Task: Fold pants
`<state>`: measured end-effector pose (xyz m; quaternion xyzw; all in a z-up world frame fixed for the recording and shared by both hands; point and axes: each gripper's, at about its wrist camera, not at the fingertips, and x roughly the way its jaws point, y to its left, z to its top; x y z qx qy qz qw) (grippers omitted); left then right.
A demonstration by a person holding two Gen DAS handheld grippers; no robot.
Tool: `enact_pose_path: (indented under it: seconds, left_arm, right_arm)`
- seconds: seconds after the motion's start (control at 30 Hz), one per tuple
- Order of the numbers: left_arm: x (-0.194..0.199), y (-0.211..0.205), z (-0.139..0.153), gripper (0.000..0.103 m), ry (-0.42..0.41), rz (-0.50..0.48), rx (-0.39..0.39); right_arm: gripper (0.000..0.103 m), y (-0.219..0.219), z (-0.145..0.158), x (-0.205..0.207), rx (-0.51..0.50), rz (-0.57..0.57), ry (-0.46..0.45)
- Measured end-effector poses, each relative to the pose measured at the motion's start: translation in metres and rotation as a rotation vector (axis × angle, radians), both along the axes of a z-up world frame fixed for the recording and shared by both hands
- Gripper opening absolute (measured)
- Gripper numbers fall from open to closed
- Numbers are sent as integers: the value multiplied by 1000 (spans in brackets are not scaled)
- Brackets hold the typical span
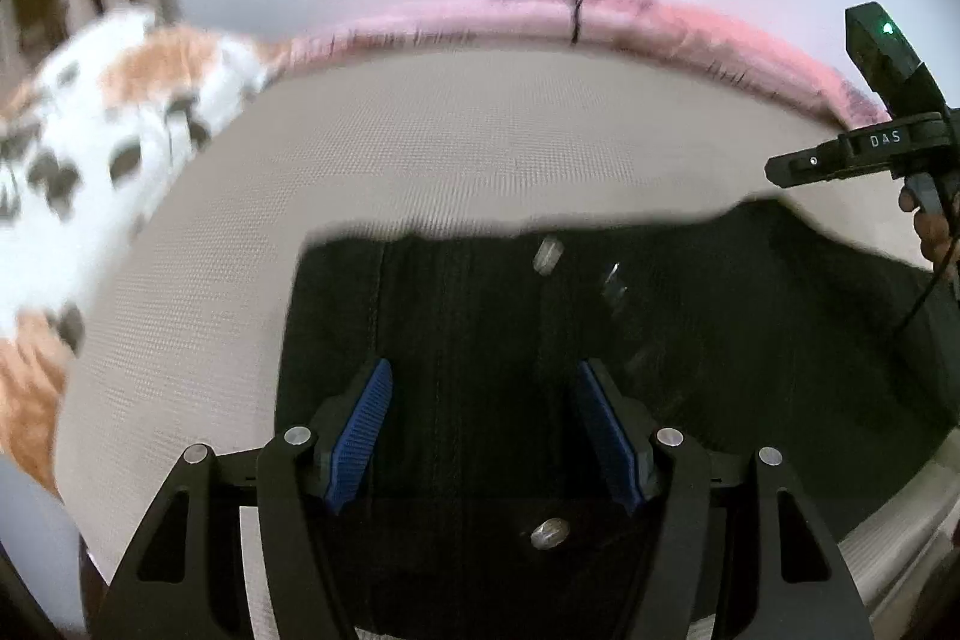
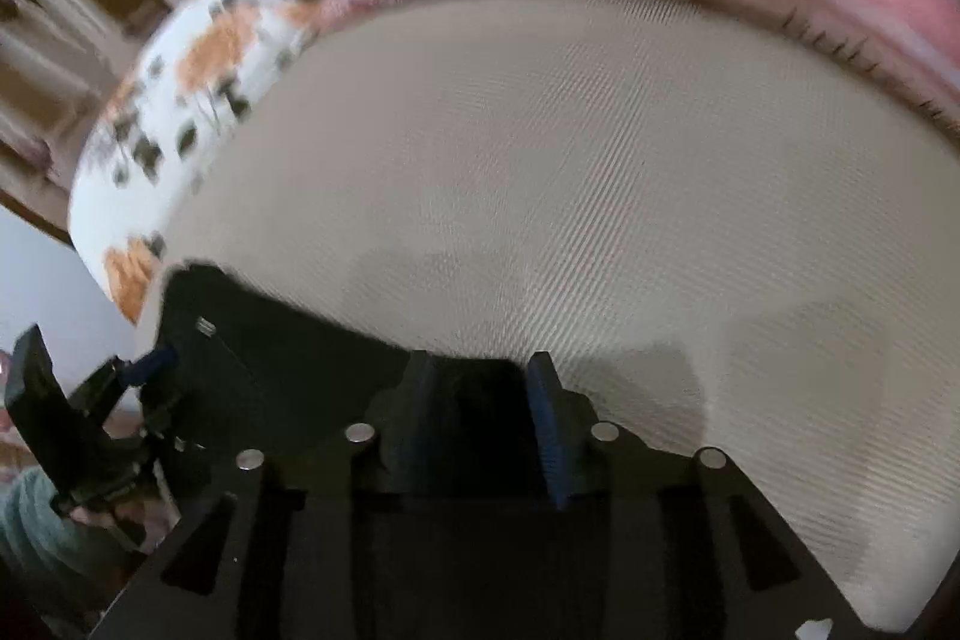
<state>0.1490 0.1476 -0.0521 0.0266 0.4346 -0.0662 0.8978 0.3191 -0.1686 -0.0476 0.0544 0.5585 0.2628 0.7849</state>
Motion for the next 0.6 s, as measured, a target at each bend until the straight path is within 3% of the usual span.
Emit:
enact_pose_path:
  seconds: [0.1,0.2,0.3,0.4,0.53,0.6]
  left_arm:
    - [5,-23,24,65,-60,-73,-29]
    - [22,-55,30,65,-72,-174,-65]
    - [46,-92,20,65,-53,-275,-77]
    - [72,-125,0,65,24,-330,-100]
    - [96,-150,-21,65,86,-344,-116]
    - [105,-159,-33,65,102,-332,-80]
  right_arm:
    - [39,-25,26,-22,-15,-51,-32]
    - [40,-44,27,-42,-56,-83,-1]
    - [40,-65,12,-64,-120,-123,27]
    - [40,-82,-9,-78,-170,-181,62]
    - [38,-103,-23,-87,-263,-247,28]
    - [36,-120,-27,-89,-317,-287,-5]
